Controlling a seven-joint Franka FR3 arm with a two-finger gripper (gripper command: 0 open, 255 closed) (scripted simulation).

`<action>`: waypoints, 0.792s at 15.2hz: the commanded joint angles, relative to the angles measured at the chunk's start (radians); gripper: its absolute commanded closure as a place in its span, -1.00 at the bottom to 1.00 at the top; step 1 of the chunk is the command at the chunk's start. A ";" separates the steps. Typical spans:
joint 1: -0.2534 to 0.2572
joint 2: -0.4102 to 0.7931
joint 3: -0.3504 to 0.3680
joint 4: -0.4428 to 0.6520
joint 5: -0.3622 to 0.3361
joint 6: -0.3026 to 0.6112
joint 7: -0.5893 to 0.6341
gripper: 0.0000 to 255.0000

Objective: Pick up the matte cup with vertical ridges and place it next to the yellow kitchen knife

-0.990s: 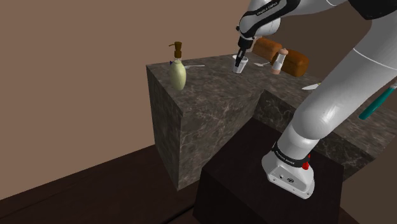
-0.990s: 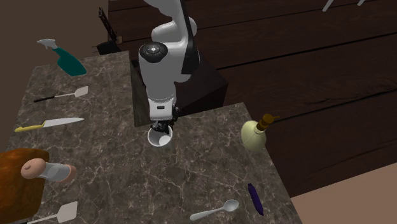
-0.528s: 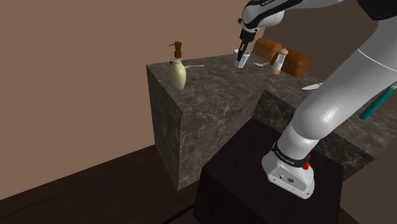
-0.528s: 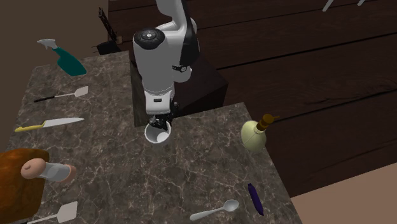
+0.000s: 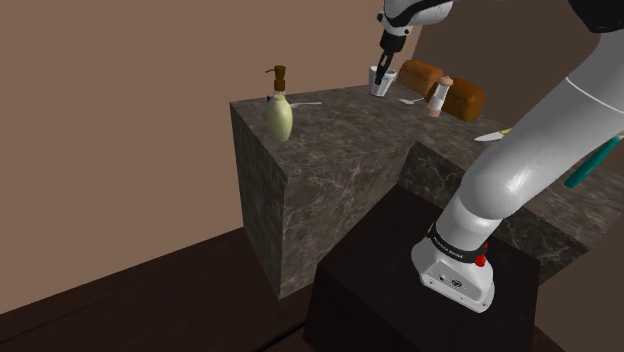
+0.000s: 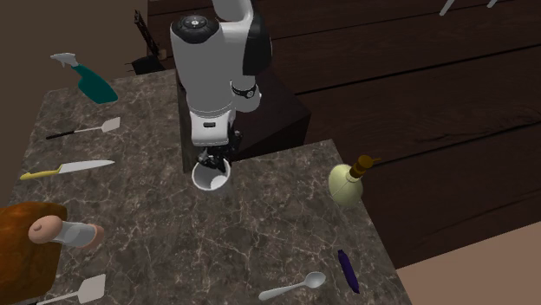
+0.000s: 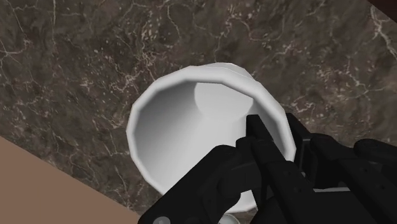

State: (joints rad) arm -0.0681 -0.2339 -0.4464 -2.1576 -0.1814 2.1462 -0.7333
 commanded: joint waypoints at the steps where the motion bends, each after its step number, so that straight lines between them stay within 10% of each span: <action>1: -0.010 -0.024 -0.009 -0.009 -0.009 -0.012 -0.016 1.00; 12: -0.124 -0.178 -0.155 -0.105 -0.083 -0.027 -0.232 1.00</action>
State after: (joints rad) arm -0.1862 -0.4162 -0.5803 -2.2627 -0.2636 2.1105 -0.9387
